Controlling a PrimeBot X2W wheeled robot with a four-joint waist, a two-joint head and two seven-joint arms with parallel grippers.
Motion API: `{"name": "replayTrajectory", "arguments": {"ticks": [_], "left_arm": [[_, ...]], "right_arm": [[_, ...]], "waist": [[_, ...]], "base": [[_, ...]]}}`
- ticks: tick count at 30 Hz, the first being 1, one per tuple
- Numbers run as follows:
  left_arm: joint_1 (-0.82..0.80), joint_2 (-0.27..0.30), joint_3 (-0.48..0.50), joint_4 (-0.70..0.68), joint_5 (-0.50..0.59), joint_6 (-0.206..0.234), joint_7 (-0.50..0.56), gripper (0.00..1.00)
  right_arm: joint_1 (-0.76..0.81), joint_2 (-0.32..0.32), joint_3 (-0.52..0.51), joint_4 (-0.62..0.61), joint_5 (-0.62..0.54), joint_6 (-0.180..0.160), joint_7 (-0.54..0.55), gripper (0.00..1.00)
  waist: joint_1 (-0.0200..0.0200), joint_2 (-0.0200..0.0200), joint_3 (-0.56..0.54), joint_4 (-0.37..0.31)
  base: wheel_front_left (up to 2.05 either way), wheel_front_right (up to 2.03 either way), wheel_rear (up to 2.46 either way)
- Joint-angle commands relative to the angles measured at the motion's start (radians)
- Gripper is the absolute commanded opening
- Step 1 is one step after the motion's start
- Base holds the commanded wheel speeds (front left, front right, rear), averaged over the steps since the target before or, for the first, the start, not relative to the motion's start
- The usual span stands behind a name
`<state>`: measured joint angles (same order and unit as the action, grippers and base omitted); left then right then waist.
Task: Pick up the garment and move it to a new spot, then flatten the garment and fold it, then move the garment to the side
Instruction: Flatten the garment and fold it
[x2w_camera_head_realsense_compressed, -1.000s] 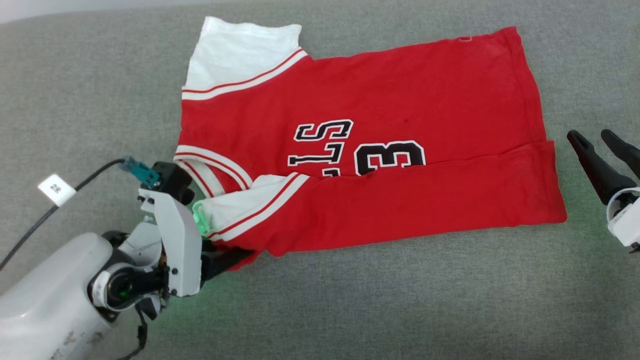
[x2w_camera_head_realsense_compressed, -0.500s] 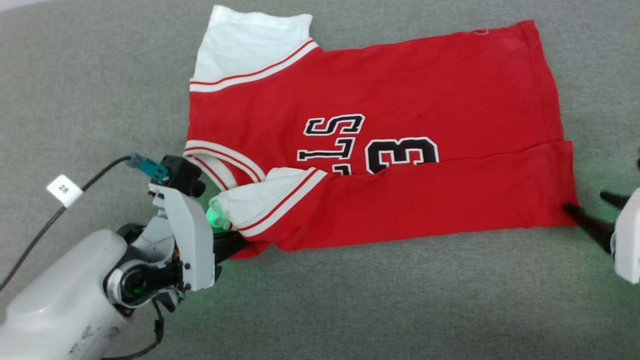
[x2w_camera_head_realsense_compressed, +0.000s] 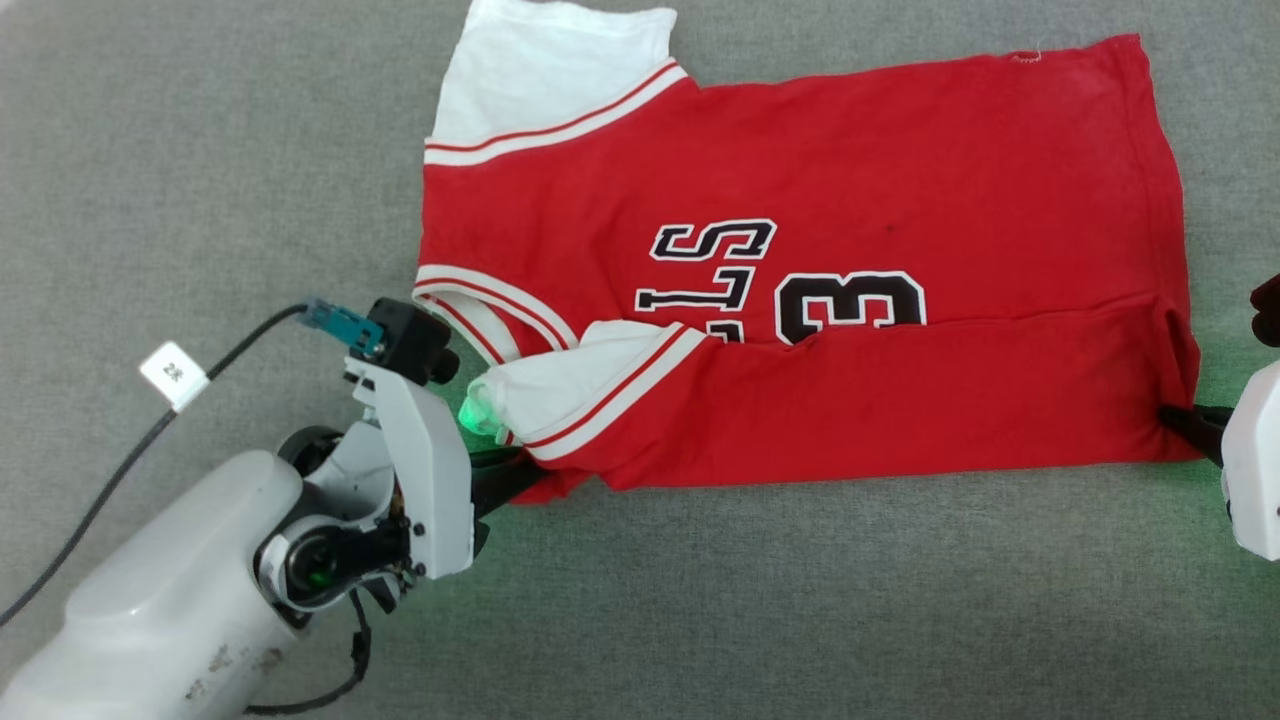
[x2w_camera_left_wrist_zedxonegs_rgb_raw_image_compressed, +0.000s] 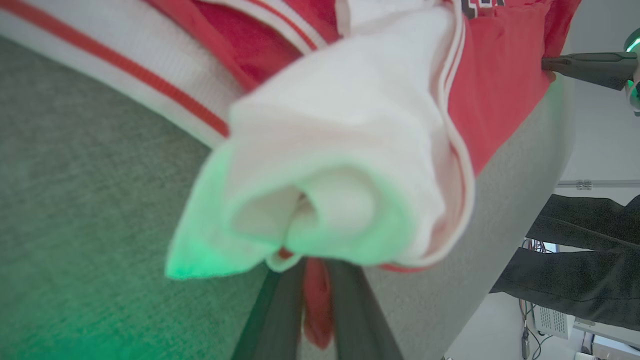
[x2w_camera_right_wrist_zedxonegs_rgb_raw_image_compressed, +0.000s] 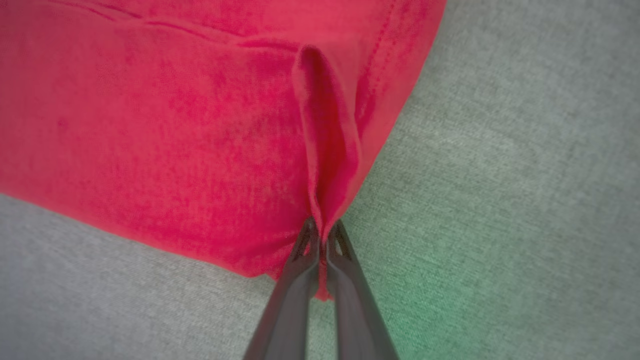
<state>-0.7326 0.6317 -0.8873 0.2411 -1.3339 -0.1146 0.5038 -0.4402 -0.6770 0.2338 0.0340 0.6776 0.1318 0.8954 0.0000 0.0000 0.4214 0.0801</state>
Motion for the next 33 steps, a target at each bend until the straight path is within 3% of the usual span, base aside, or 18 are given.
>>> {"name": "replayTrajectory", "arguments": {"ticks": [1, 10, 25, 26, 27, 28, 29, 30, 33], "left_arm": [[0.037, -0.019, -0.032, 0.009, 0.015, -0.002, -0.002, 0.0], [0.114, 0.064, 0.011, -0.082, 0.015, 0.019, -0.092, 0.0], [0.271, 0.176, 0.022, -0.304, 0.009, 0.107, -0.16, 0.0], [0.275, 0.177, 0.026, -0.31, 0.008, 0.11, -0.169, 0.0], [0.279, 0.176, 0.031, -0.313, 0.005, 0.115, -0.176, 0.05], [0.285, 0.175, 0.034, -0.316, 0.003, 0.117, -0.184, 0.43], [0.291, 0.175, 0.037, -0.319, 0.001, 0.12, -0.193, 0.88], [0.294, 0.177, 0.042, -0.323, -0.002, 0.121, -0.202, 1.0], [0.312, 0.187, 0.071, -0.34, -0.003, 0.132, -0.252, 1.0]], "right_arm": [[0.028, 0.01, -0.002, 0.02, 0.008, -0.002, -0.01, 0.0], [0.12, 0.001, -0.05, -0.036, 0.036, -0.002, -0.008, 0.0], [0.343, 0.051, -0.204, -0.189, 0.026, -0.002, 0.011, 0.0], [0.345, 0.059, -0.218, -0.195, 0.018, -0.002, 0.002, 0.17], [0.346, 0.066, -0.225, -0.198, 0.011, -0.002, -0.006, 0.63], [0.346, 0.073, -0.231, -0.203, 0.004, -0.002, -0.015, 1.0], [0.345, 0.083, -0.241, -0.205, 0.0, -0.002, -0.023, 1.0], [0.344, 0.091, -0.251, -0.207, -0.005, -0.002, -0.03, 1.0], [0.335, 0.116, -0.278, -0.218, -0.022, -0.002, -0.06, 1.0]], "waist": [[0.0, 0.0, -0.013, 0.004], [0.0, 0.0, -0.059, 0.0], [0.0, 0.0, -0.091, 0.007], [0.0, 0.0, -0.092, 0.006], [0.0, 0.0, -0.094, 0.006], [0.0, 0.0, -0.098, 0.005], [0.0, 0.0, -0.102, 0.004], [0.0, 0.0, -0.105, 0.004], [0.0, 0.0, -0.117, 0.003]], "base": [[0.0, 0.0, 0.0], [0.0, 0.0, 0.0], [0.0, 0.0, 0.0], [0.0, 0.0, 0.0], [0.0, 0.0, 0.0], [0.0, 0.0, 0.0], [0.0, 0.0, 0.0], [0.0, 0.0, 0.0], [0.0, 0.0, 0.0]]}}
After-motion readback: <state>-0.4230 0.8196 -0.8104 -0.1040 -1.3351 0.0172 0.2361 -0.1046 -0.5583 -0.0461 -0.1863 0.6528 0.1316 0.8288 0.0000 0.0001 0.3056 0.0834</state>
